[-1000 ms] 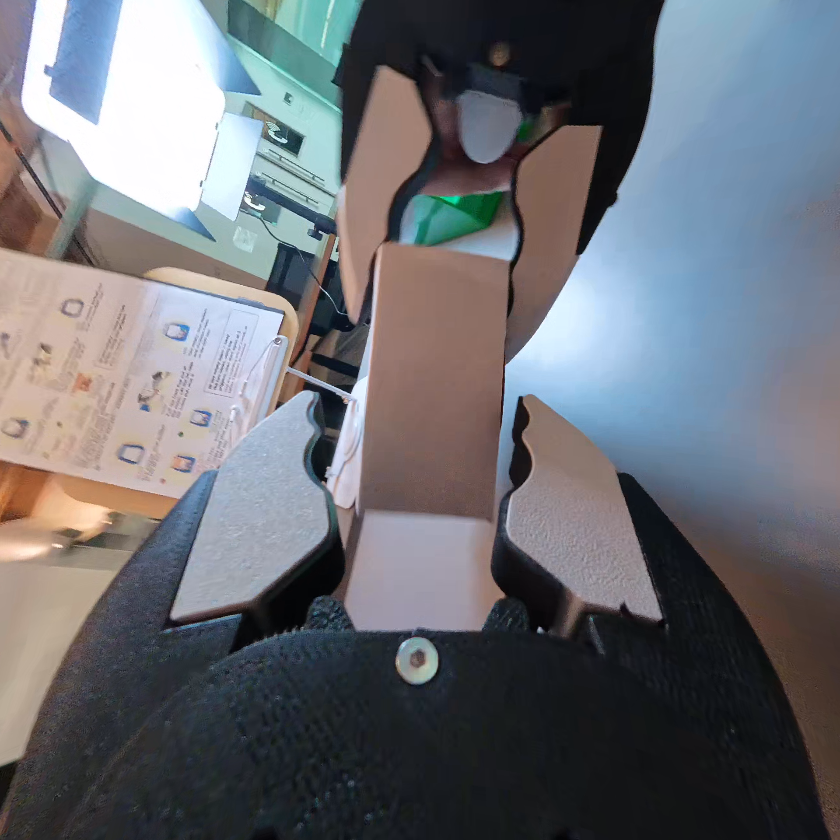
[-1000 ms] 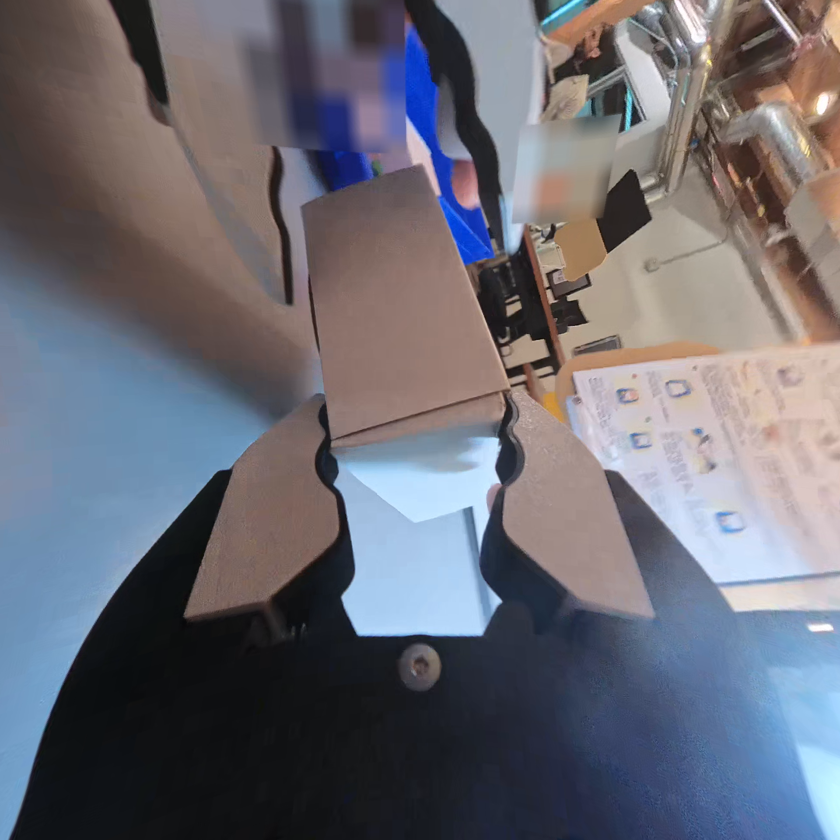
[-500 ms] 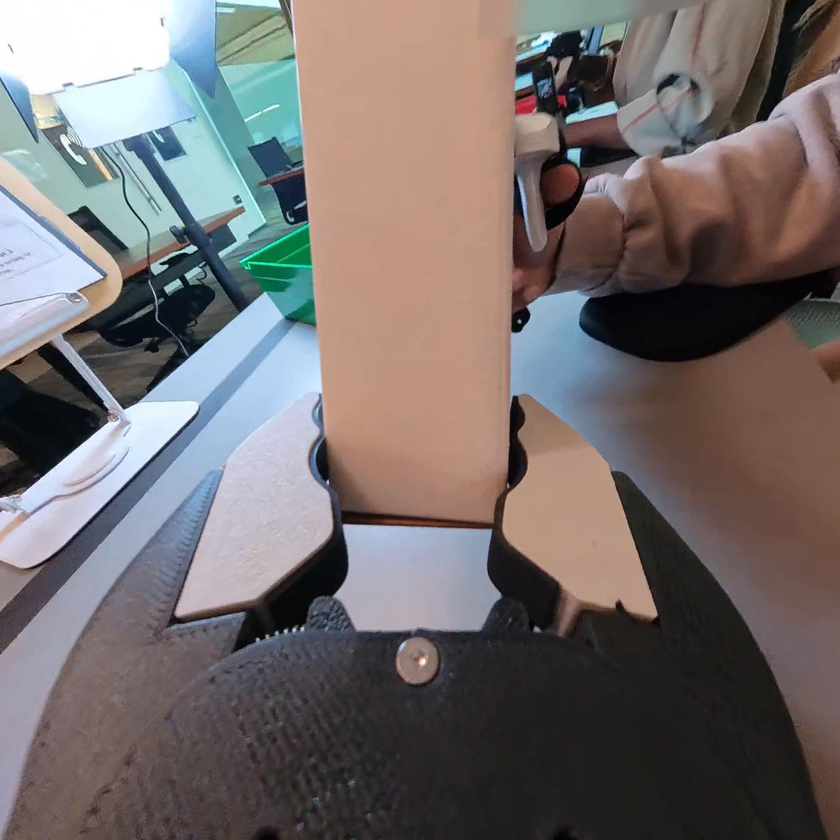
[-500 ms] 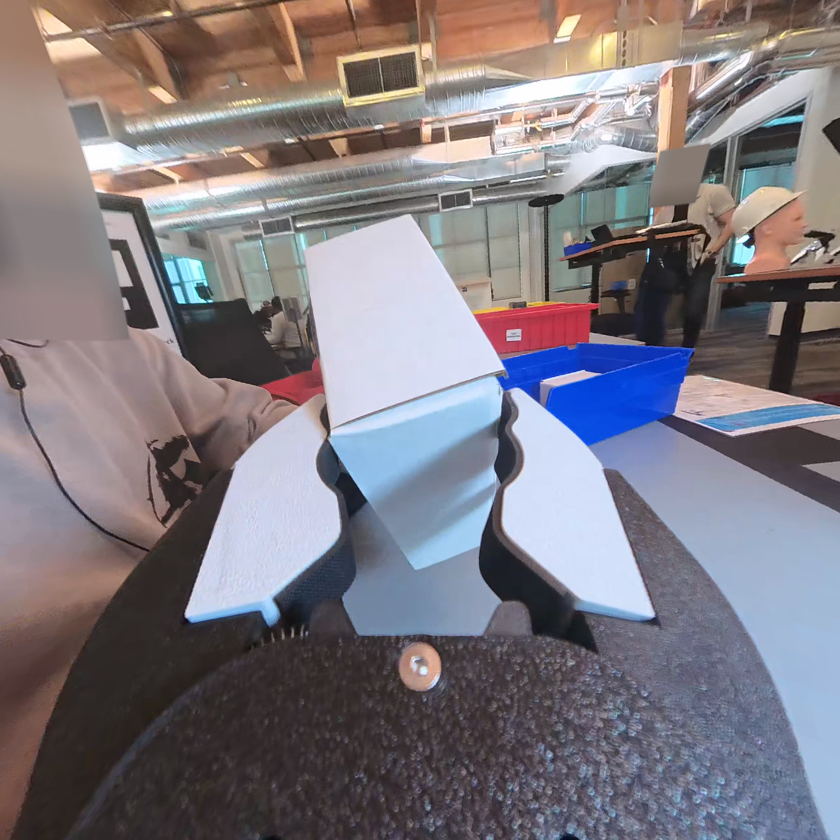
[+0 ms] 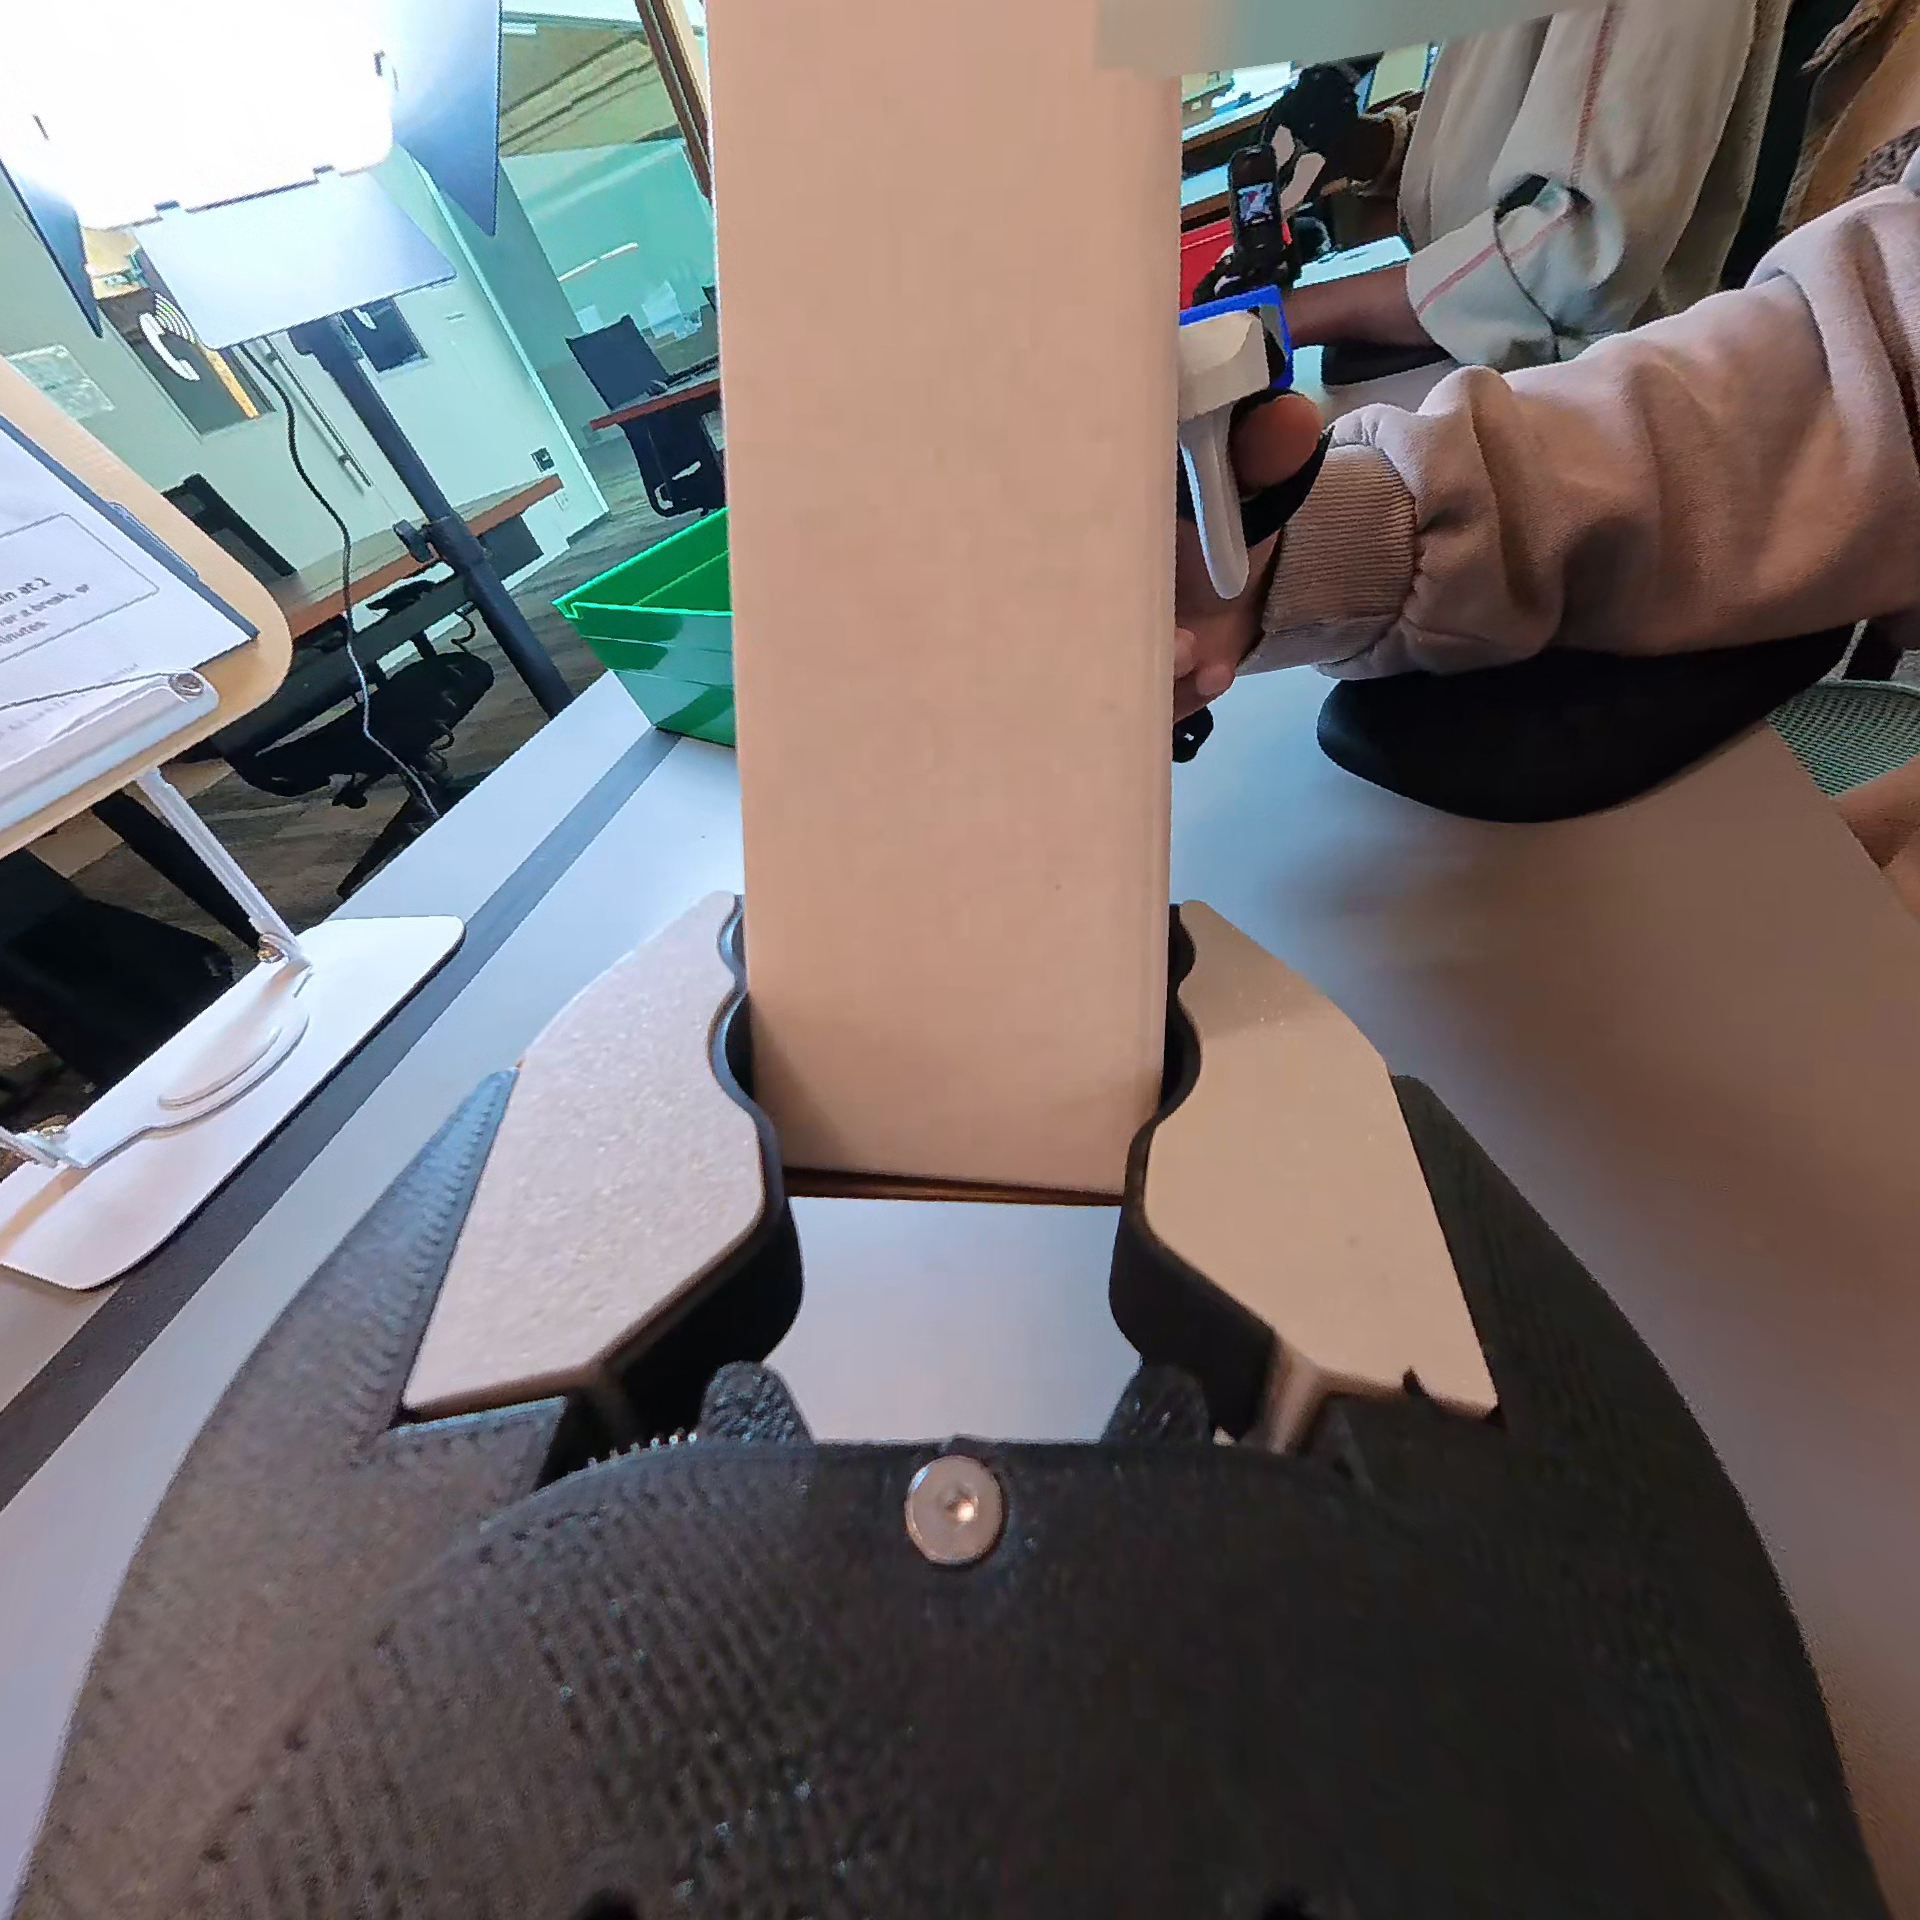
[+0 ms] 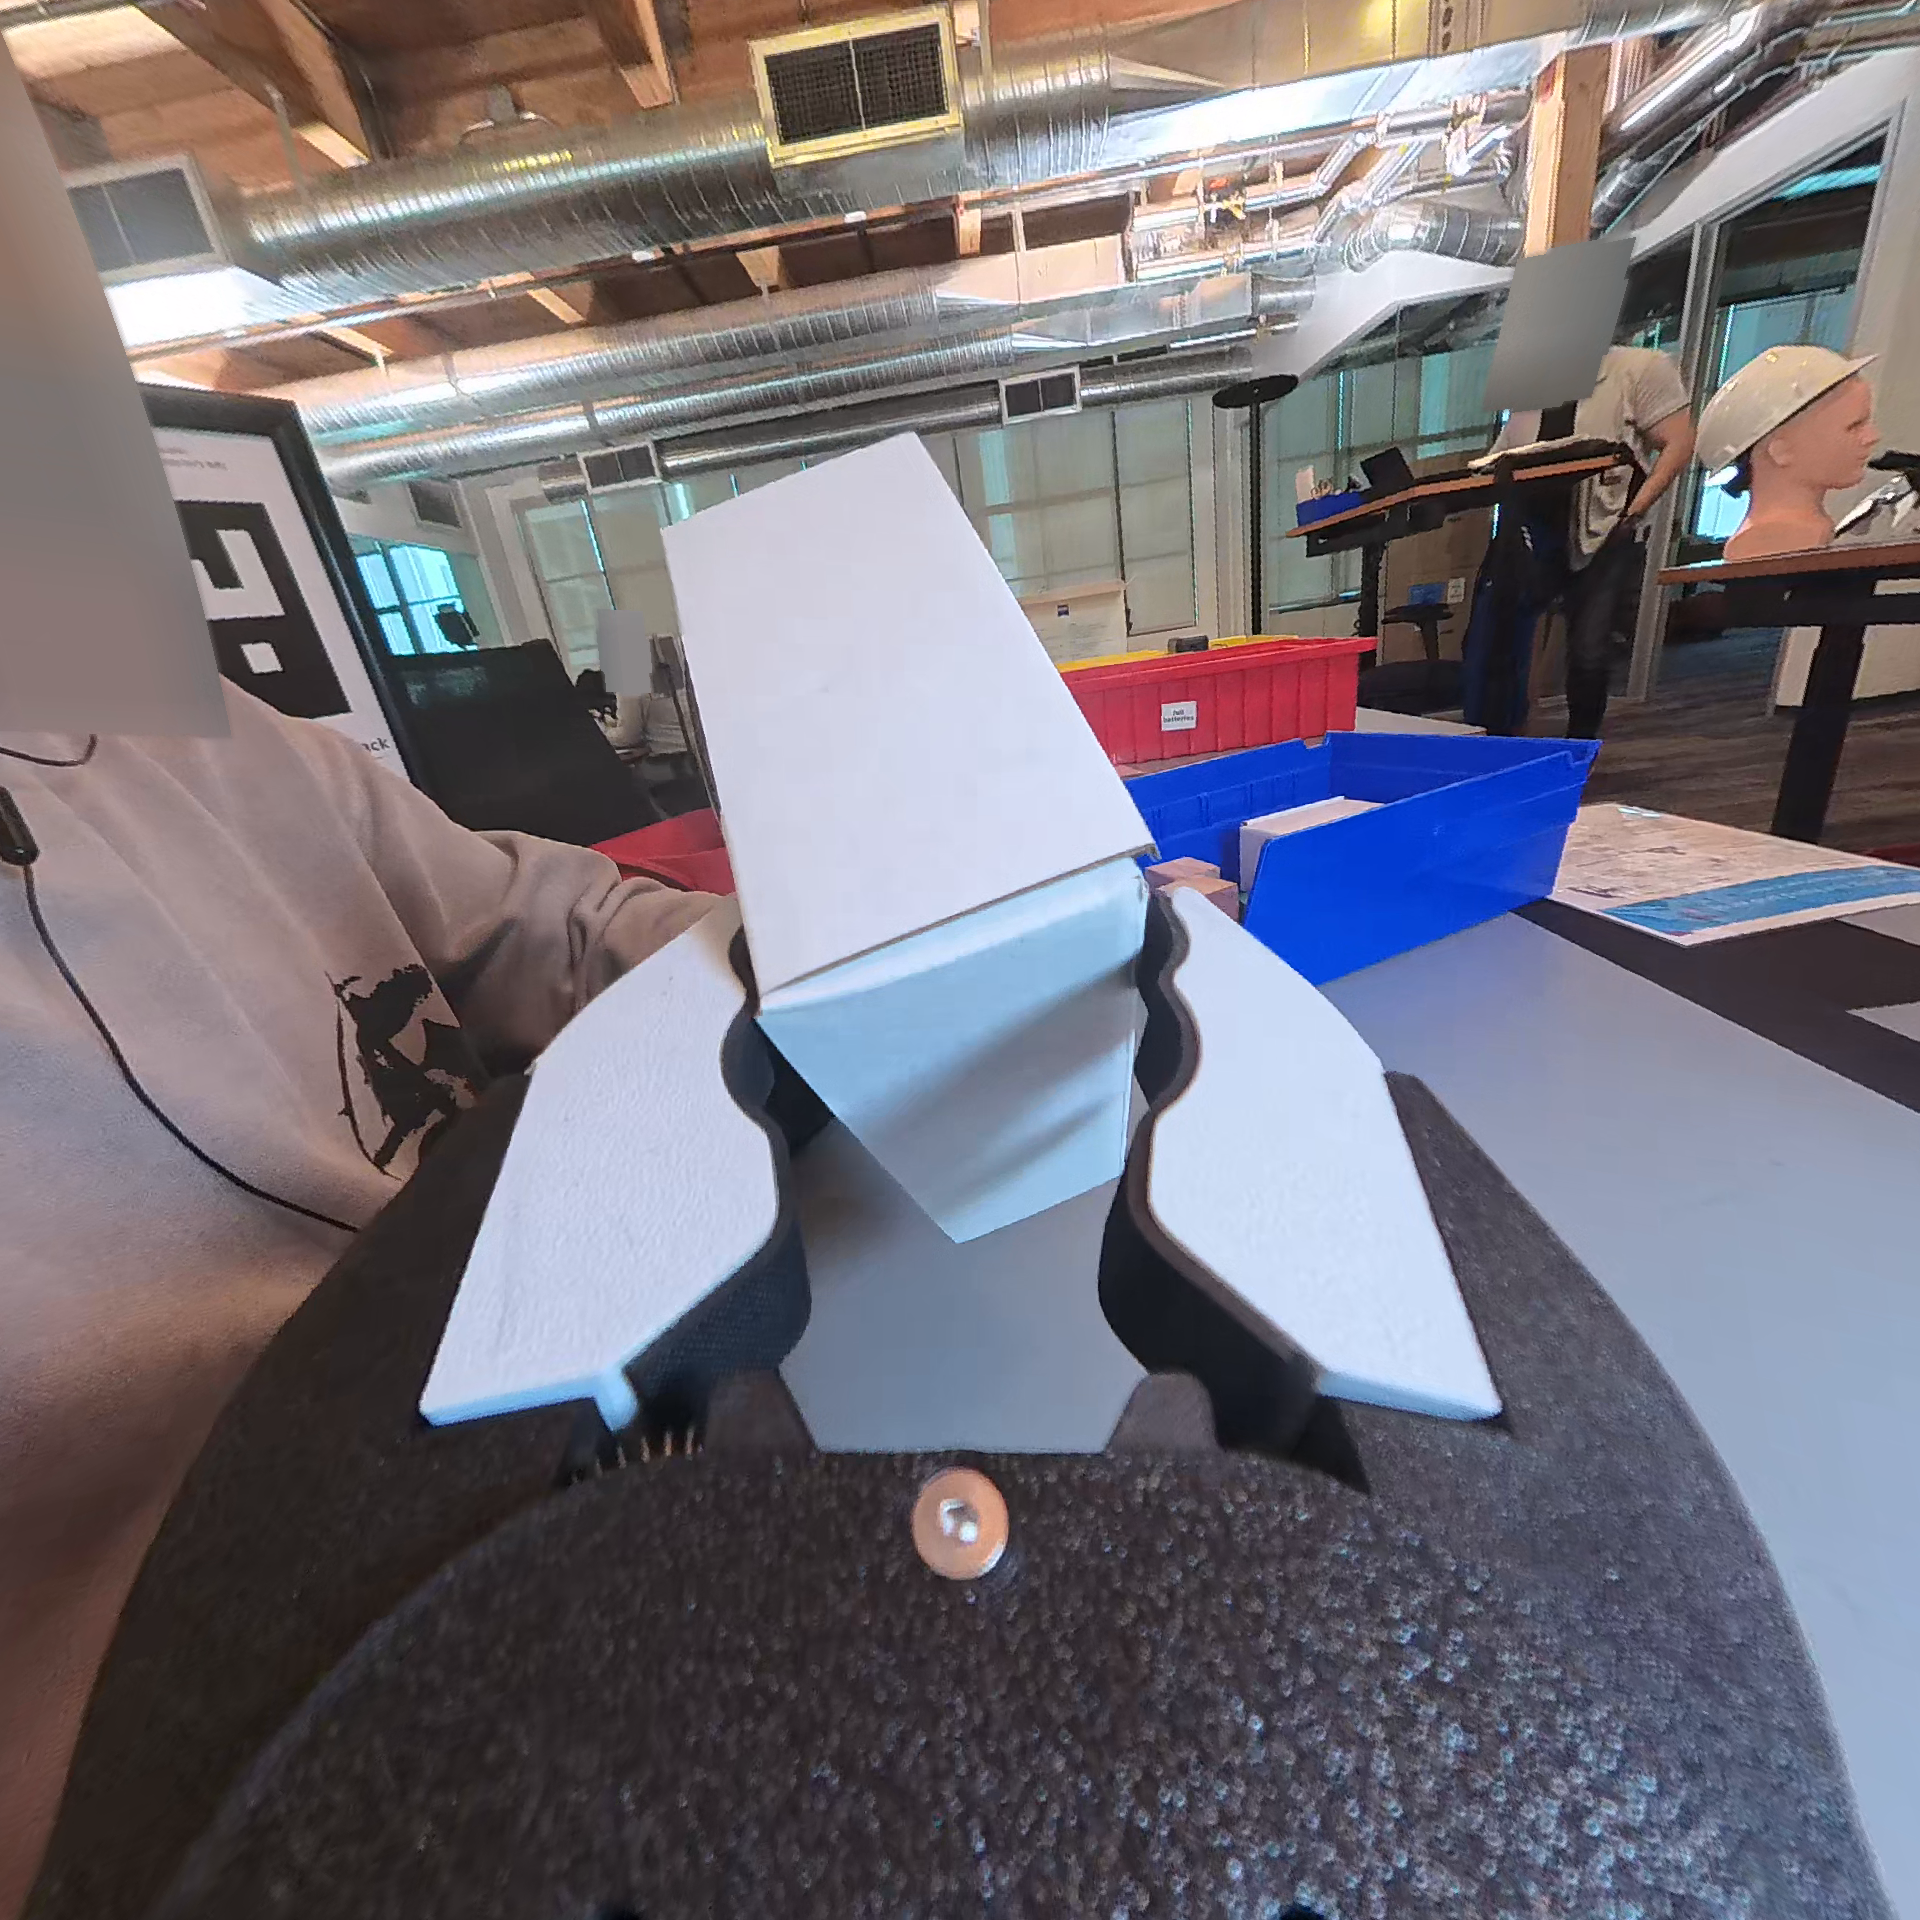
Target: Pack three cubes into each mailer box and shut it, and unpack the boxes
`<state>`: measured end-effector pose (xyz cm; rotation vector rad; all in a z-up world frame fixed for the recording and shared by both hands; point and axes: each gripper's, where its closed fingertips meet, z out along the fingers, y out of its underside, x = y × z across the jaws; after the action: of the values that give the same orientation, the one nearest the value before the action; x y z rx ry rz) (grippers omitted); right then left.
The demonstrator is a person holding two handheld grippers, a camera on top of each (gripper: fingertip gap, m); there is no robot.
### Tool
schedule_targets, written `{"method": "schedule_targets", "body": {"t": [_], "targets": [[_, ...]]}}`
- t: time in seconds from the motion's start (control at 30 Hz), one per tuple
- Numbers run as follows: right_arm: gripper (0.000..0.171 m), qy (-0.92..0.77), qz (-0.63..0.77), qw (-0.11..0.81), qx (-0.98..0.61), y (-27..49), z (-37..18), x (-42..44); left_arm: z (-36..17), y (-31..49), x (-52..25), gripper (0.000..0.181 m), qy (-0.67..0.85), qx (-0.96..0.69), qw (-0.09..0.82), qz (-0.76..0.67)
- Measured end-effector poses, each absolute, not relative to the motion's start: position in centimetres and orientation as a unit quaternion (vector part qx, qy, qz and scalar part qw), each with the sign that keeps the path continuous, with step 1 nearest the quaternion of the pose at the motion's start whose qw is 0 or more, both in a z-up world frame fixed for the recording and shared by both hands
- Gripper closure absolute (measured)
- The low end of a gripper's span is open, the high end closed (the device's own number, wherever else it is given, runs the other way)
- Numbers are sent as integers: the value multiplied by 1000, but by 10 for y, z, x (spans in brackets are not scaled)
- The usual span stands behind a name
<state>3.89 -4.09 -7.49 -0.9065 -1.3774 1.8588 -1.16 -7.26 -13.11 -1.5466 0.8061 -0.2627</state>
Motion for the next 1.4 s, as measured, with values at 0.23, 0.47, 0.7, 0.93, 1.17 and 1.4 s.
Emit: {"method": "schedule_targets", "body": {"t": [0.23, 0.47, 0.7, 0.93, 1.17, 1.4], "targets": [[101, -533, 699, 314, -360, -41, -83, 36, -125, -72, -16, 107, 334, -671, 648, -135], [94, -572, 654, 320, -377, -53, -101, 22, -115, -78, -12, 107, 320, -654, 659, -189], [110, -598, 619, 337, -382, -60, -105, 17, -123, -75, -12, 107, 306, -665, 646, -215], [111, -623, 559, 363, -409, -52, -115, 14, -143, -62, -24, 105, 292, -706, 618, -184], [111, -651, 428, 429, -457, -13, -134, 10, -118, -57, -63, 108, 254, -699, 660, -105], [111, -700, 257, 493, -447, 5, -155, 4, -112, -58, -72, 105, 325, -695, 637, 76]]}}
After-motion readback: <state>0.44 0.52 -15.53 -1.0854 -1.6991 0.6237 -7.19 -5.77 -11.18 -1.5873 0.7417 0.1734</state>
